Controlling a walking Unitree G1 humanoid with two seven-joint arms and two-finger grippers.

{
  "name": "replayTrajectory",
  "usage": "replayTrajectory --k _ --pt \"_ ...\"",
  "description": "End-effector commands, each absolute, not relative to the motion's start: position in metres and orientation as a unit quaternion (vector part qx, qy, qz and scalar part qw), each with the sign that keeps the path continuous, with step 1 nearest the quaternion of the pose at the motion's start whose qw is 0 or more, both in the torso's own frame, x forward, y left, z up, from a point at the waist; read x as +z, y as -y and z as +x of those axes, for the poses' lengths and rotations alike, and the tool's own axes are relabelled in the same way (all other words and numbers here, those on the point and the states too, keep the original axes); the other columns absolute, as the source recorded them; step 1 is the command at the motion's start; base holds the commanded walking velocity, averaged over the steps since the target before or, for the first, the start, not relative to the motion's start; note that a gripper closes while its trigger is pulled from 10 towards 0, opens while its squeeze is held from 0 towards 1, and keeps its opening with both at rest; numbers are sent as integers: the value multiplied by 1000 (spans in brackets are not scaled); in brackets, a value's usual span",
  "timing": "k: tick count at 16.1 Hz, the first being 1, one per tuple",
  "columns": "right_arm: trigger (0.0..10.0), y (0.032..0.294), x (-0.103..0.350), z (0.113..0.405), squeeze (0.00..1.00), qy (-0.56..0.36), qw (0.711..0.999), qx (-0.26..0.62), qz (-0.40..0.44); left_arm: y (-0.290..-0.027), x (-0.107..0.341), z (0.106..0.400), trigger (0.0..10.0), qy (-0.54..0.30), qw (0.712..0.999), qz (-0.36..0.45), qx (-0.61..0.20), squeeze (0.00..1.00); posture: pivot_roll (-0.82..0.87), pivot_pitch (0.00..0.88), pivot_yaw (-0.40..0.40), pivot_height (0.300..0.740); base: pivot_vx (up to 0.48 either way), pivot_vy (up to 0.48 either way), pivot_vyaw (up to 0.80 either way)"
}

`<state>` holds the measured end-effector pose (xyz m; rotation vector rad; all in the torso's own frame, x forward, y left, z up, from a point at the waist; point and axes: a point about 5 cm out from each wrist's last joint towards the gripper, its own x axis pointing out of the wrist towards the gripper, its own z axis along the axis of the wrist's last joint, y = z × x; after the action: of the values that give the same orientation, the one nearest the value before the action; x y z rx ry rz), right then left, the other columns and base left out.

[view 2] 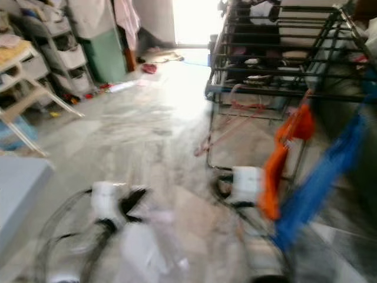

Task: Hang hanger

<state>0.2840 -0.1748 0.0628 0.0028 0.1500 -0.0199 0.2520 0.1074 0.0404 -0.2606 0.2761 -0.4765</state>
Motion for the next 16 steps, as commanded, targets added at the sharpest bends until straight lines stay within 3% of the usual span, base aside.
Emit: replayTrajectory --k 1,8,12,16 --pt "10000 160 68 288 0 -63 998 8 9 -121 46 256 10000 -120 962 -113 -219 0 -137 0 38 740 270 398 0" --pt "10000 163 68 289 0 -61 998 -3 10 -120 45 258 10000 -121 962 -108 -221 0 -138 0 41 740 288 383 0" --pt "10000 165 69 290 0 -60 998 -11 7 -119 44 257 10000 -123 962 -106 -220 0 -138 0 40 740 343 0 -525" --pt "10000 164 67 290 0 -64 998 -14 9 -119 44 256 10000 -125 964 -105 -211 0 -132 0 36 740 0 0 -200"
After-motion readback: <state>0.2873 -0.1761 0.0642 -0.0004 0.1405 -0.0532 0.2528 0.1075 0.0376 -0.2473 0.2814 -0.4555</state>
